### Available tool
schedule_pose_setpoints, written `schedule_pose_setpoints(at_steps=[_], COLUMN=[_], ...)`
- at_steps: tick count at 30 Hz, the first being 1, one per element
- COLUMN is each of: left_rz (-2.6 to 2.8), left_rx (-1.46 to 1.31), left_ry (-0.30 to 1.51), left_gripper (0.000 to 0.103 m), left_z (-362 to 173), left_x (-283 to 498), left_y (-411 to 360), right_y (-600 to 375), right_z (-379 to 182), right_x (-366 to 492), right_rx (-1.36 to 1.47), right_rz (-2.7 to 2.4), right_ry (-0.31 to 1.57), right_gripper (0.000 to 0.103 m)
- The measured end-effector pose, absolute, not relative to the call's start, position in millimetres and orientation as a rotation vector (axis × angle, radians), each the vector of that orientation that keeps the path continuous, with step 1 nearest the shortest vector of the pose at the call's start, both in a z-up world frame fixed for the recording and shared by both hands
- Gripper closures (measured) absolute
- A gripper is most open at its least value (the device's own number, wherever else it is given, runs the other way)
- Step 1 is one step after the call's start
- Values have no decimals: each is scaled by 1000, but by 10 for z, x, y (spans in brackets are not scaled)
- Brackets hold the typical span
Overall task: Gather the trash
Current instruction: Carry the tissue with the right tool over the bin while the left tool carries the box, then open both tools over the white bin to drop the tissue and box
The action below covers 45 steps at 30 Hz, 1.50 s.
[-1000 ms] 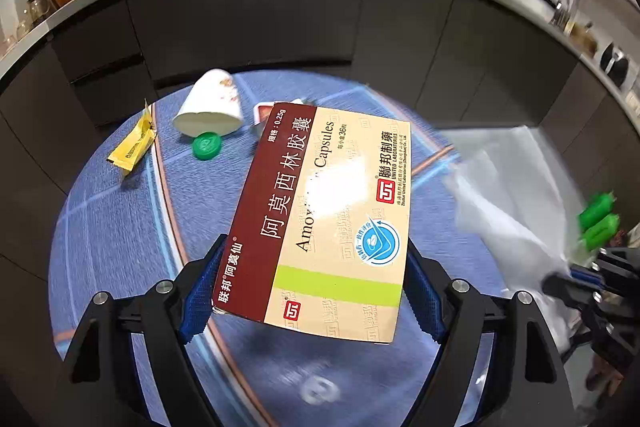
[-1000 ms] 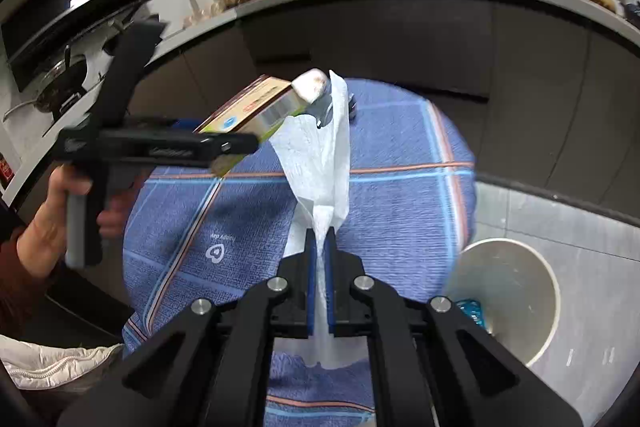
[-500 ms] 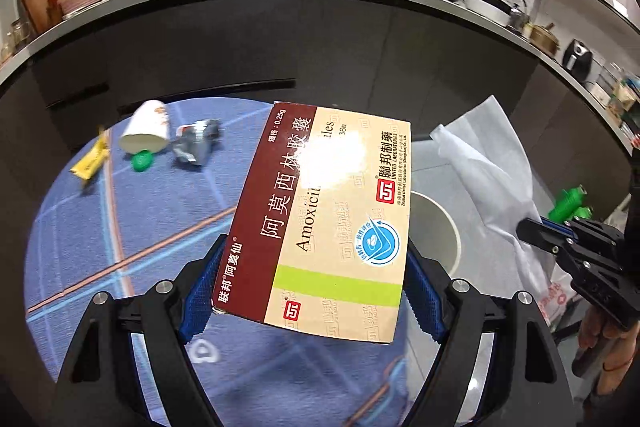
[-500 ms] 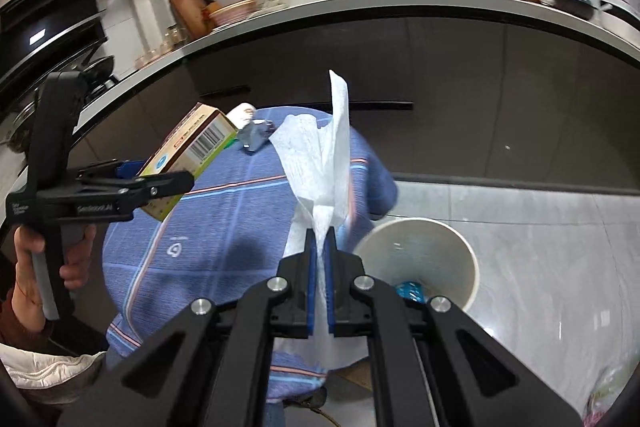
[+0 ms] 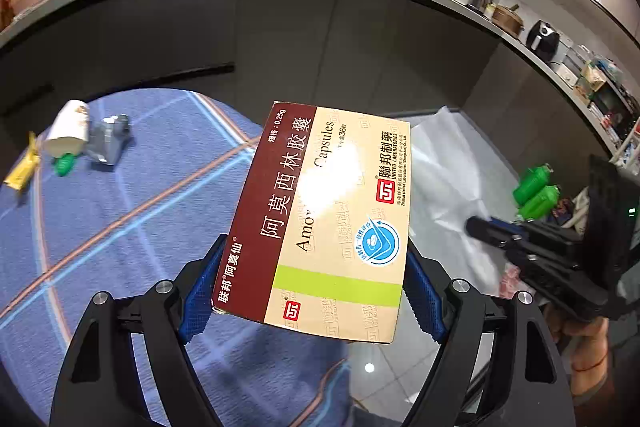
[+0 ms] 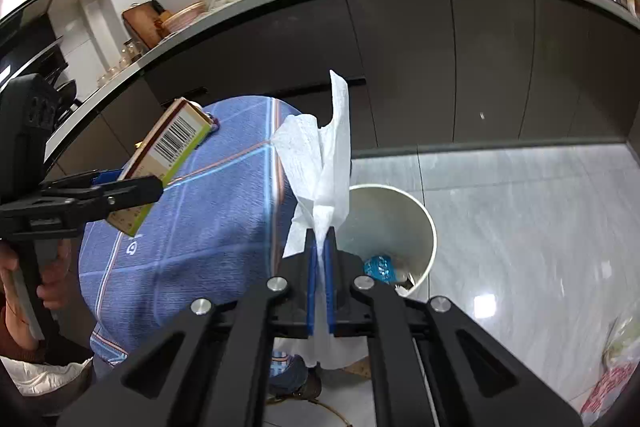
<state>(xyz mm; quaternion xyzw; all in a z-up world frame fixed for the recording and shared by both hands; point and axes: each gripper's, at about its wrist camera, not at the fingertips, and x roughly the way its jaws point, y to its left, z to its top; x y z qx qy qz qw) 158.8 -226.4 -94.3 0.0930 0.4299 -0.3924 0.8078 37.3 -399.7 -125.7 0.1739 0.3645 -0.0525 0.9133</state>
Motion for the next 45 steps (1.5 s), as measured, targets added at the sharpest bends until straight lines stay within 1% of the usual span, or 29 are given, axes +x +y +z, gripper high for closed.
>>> schedule_pose_setpoints(at_steps=[17,28,32,33,34,35,37,41,43,45], left_rz=[-958,-928,-926,-931,-931,-926,-917,-919,-907,-896], left_rx=[201,224,258,263,269,275,268,235,225,217], left_ry=[1031,1079,1053,1049,1044,1033,1004,976,970,973], left_gripper=[27,26,26,26,24,18,11,9,9,9], left_z=[-1531,-1850,-1875,-1876,-1876,-1869,-1826,-1762,-1732,-1712], left_x=[1823,2054,2034,2030,2028,2025,2009,2024,2038,2042], left_y=[-3078,-3341,-3449,-3477,-3497,-3515,-3545,-3444,-3437,-3429], right_y=[-4605,-4736,-4717,-4702,-4680,-4659,-4614,-4567,-4561,-4573], right_z=[-2193,-2545,-2624,-2638,-2646,-2645,-2623,-2564,-2536,-2521], right_x=[670,909,972,989,1003,1003,995,926,885,852], right_rx=[562,578,558,541,521,504,449,362,344,347], right_rz=[-140,-137,-135,-136,-134,-136,-150,-151,-154,-159], right_ry=[826,870,886,891,898,899,888,865,864,862], right_gripper=[97,95,94,92,80,61,47,31,26,24])
